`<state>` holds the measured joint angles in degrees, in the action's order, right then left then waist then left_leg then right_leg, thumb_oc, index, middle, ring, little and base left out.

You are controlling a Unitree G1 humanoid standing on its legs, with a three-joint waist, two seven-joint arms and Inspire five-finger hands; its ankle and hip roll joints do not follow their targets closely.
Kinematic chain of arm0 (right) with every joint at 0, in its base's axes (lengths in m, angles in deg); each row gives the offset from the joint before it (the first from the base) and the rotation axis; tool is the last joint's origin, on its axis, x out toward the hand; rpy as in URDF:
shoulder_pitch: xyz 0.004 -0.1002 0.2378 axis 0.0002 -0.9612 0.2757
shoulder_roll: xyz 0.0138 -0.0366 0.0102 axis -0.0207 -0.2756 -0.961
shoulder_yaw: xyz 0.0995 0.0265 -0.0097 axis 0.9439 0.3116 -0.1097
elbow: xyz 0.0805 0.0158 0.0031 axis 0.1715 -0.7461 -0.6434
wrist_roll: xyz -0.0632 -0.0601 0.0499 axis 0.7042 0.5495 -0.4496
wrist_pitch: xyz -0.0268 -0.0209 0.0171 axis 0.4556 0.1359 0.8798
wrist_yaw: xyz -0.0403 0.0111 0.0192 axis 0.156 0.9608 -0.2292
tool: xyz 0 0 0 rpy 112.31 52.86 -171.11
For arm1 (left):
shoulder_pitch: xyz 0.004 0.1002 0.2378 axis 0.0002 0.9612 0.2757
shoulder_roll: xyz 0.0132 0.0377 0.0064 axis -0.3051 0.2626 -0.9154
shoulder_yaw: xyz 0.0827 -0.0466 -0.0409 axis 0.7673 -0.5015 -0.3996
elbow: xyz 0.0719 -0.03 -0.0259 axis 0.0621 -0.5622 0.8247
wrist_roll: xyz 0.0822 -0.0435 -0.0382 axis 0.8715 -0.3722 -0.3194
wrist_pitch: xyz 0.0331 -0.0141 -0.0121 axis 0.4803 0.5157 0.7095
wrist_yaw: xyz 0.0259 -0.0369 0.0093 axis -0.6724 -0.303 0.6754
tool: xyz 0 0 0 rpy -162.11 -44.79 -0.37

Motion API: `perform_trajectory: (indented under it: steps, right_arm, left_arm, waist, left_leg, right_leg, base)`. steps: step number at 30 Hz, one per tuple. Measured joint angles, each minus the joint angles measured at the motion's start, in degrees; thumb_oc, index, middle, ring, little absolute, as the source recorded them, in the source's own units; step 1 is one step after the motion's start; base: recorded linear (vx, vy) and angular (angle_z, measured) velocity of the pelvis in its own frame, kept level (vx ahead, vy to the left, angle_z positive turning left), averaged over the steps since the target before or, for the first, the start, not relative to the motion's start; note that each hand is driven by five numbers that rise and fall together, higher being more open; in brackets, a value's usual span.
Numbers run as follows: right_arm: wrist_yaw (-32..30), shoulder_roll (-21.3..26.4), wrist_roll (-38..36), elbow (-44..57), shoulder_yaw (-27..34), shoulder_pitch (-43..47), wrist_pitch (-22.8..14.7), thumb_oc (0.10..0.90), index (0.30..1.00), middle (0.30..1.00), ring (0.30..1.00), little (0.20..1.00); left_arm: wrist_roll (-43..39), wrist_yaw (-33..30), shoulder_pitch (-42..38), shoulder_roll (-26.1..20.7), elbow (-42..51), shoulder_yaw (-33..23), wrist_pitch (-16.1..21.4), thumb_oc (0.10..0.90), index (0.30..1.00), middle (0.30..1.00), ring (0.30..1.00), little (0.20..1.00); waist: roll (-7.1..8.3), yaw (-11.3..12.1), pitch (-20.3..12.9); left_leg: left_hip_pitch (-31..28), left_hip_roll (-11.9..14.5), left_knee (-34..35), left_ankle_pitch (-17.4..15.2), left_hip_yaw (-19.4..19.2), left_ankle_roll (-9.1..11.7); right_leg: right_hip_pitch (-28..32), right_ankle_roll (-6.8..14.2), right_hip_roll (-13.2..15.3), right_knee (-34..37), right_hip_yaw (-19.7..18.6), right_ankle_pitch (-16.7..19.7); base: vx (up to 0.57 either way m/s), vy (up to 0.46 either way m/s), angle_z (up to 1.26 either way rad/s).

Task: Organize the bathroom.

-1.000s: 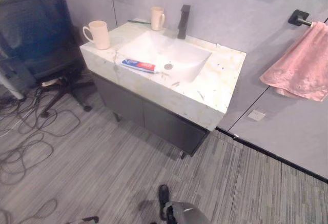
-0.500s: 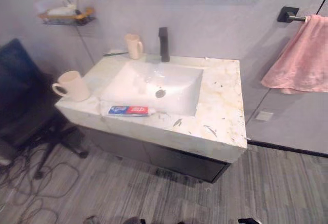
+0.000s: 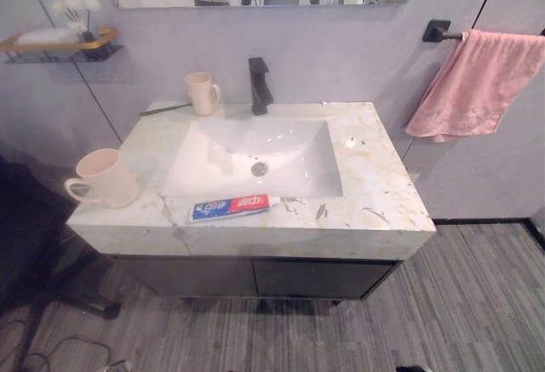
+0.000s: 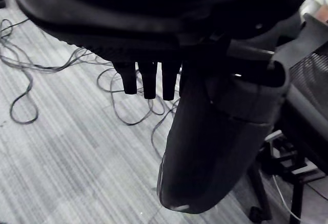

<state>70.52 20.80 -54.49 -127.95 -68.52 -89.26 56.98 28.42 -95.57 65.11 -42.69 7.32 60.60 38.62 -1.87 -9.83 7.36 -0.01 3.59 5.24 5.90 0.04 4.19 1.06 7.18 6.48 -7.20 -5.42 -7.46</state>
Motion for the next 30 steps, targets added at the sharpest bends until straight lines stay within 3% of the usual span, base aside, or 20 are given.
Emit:
perform_trajectory:
  steps: [1, 2, 3, 5, 9, 12, 14, 15, 16, 22, 24, 27, 29, 30]
  right_arm:
    - [0.0, 0.0, 0.0, 0.0, 0.0, 0.0, 0.0, 0.800, 0.900, 0.900, 0.900, 0.900]
    - [0.0, 0.5, 0.0, -1.2, 0.5, -1.3, 0.5, 0.800, 0.900, 0.900, 0.900, 0.900]
    - [0.0, 0.7, 0.0, -1.7, 0.5, -1.9, 0.9, 0.800, 0.900, 0.900, 0.900, 0.900]
    - [0.0, 0.7, -0.3, -2.2, 1.0, -2.5, 1.2, 0.800, 0.900, 0.900, 0.900, 0.900]
    - [0.3, 0.7, -0.3, -2.0, 0.9, -2.6, 1.3, 0.800, 0.900, 0.900, 0.900, 0.900]
    - [0.4, 0.7, -0.3, -1.6, 0.9, -3.2, 1.3, 0.800, 0.900, 0.900, 0.900, 0.900]
    - [0.4, 0.7, -0.4, -1.6, 0.9, -3.0, 1.3, 0.800, 0.900, 0.900, 0.900, 0.900]
    - [0.4, 0.7, -0.4, -1.6, 0.9, -3.0, 1.3, 0.800, 0.900, 0.900, 0.900, 0.900]
    - [0.4, 1.0, -0.4, -1.5, 0.9, -2.5, 1.2, 0.800, 0.900, 0.900, 0.900, 0.900]
    - [0.8, 2.3, -0.4, -1.1, 1.0, -2.4, 1.3, 0.800, 0.900, 0.900, 0.900, 0.900]
    - [0.9, 2.6, -0.4, -1.4, 1.0, -3.0, 1.3, 0.800, 0.900, 0.900, 0.900, 0.900]
    - [2.0, 2.5, -0.4, -1.7, 0.9, -3.5, 1.5, 0.800, 0.900, 0.900, 0.900, 0.900]
    - [2.2, 2.4, -0.4, -1.7, 0.9, -3.9, 1.6, 0.800, 0.900, 0.900, 0.900, 0.900]
    - [2.2, 2.4, -0.4, -1.7, 1.0, -3.8, 1.6, 0.800, 0.900, 0.900, 0.900, 0.900]
  left_arm:
    - [0.0, 0.0, 0.0, 0.0, 0.0, 0.0, 0.0, 0.800, 0.900, 0.900, 0.900, 0.900]
    - [0.2, 0.0, 0.3, -0.2, -0.1, 0.0, -0.2, 0.800, 0.900, 0.900, 0.900, 0.900]
    - [0.2, -0.2, 0.4, -0.1, -0.4, 0.0, -0.4, 0.800, 0.900, 0.900, 0.900, 0.900]
    - [-3.6, -1.8, 0.4, -0.1, 0.2, -1.9, 0.1, 0.800, 0.900, 0.900, 0.900, 0.900]
    - [-11.1, -5.8, 0.3, -0.6, 0.8, -8.7, 6.1, 0.800, 0.900, 0.900, 0.900, 0.900]
    - [-11.2, -13.6, 0.2, -2.8, 6.4, -11.8, 9.7, 0.800, 0.900, 0.900, 0.900, 0.900]
    - [-10.8, -21.6, -0.8, -6.9, 12.1, -13.2, 11.7, 0.800, 0.900, 0.900, 0.900, 0.900]
    - [-10.8, -21.6, -0.8, -6.9, 12.1, -13.2, 11.8, 0.800, 0.900, 0.900, 0.900, 0.900]
    - [-9.6, -26.7, -1.8, -10.9, 14.7, -15.8, 14.0, 0.800, 0.900, 0.900, 0.900, 0.900]
    - [-5.8, -33.5, -2.6, -21.7, 24.1, -23.4, 16.0, 0.800, 0.900, 0.900, 0.900, 0.900]
    - [-2.4, -34.8, -3.4, -25.2, 28.7, -25.7, 15.8, 0.800, 0.900, 0.900, 0.900, 0.900]
    - [5.1, -37.8, -3.8, -29.9, 45.1, -28.0, 9.0, 0.800, 0.900, 0.900, 0.900, 0.900]
    - [11.5, -38.3, -4.0, -34.1, 57.2, -27.9, 1.1, 0.800, 0.900, 0.900, 0.900, 0.900]
    - [14.2, -38.2, -4.1, -35.8, 60.5, -27.8, -1.0, 0.800, 0.900, 0.900, 0.900, 0.900]
  waist:
    - [0.00, 0.0, 0.0]
    - [-1.59, -0.8, -0.5]
    - [-2.21, -1.5, -0.8]
    - [-2.38, -1.4, -1.2]
    - [-1.21, -1.3, -2.0]
    - [-0.03, -0.7, -2.6]
    - [0.25, 0.5, -2.8]
    - [0.25, 0.5, -2.8]
    - [0.30, 0.7, -2.9]
    - [-0.08, 2.3, -3.3]
    - [-0.12, 3.0, -3.6]
    - [0.54, 4.4, -4.0]
    - [1.18, 4.9, -4.4]
    - [1.32, 5.0, -4.5]
  left_leg:
    - [0.0, 0.0, 0.0, 0.0, 0.0, 0.0]
    - [1.1, 0.1, 0.0, -0.1, -0.2, 0.1]
    - [1.4, 0.3, 0.0, 0.1, -0.4, 0.0]
    - [1.5, 0.8, 0.0, 0.1, -0.7, 0.1]
    - [1.6, 2.0, 0.0, 0.2, -0.8, 0.3]
    - [1.6, 2.4, -0.1, 0.7, 0.3, 1.2]
    - [1.7, 3.1, -0.1, 0.9, 0.8, 1.5]
    - [1.7, 3.1, -0.1, 0.9, 0.8, 1.5]
    - [1.5, 3.4, 0.0, 0.8, 1.5, 1.5]
    - [1.5, 3.6, 0.0, 0.8, 2.6, 1.9]
    - [1.4, 3.6, 0.0, 0.9, 3.2, 2.0]
    - [1.4, 3.7, 0.0, 0.9, 4.0, 2.1]
    - [1.5, 3.8, 0.0, 0.9, 4.5, 2.2]
    - [1.5, 3.7, 0.0, 0.9, 4.5, 2.2]
  right_leg:
    - [0.0, 0.0, 0.0, 0.0, 0.0, 0.0]
    - [-0.2, 0.6, 0.0, 1.4, 0.0, 0.8]
    - [-0.3, 0.1, -0.1, 2.5, 0.2, 1.8]
    - [0.0, 0.0, -0.5, 3.8, 0.3, 2.7]
    - [1.1, -0.7, -1.6, 6.4, 0.3, 4.1]
    - [2.2, -1.1, -2.5, 7.4, 1.5, 4.4]
    - [2.5, -1.4, -3.3, 7.6, 2.0, 4.5]
    - [2.5, -1.4, -3.3, 7.6, 2.0, 4.5]
    - [3.2, -1.5, -3.7, 8.1, 2.6, 4.5]
    - [4.7, -2.2, -4.0, 9.3, 3.7, 5.0]
    - [5.2, -2.2, -4.1, 9.4, 4.0, 5.0]
    - [5.9, -2.4, -4.4, 9.4, 4.8, 4.9]
    - [6.1, -2.5, -4.4, 9.4, 5.1, 4.8]
    - [6.1, -2.5, -4.5, 9.3, 5.1, 4.8]
  base:
    - [0.02, 0.053, -0.06]
    - [0.06, 0.126, -0.04]
    - [0.07, 0.140, -0.07]
    - [0.06, 0.077, -0.08]
    - [0.02, 0.010, -0.02]
    - [0.03, -0.017, 0.16]
    - [0.03, -0.014, 0.08]
    - [0.04, -0.027, 0.14]
    - [0.03, -0.021, 0.13]
    - [0.04, -0.026, 0.11]
    - [0.05, -0.041, 0.18]
    - [0.05, -0.050, 0.13]
    - [0.04, -0.036, 0.10]
    - [0.04, -0.034, 0.06]
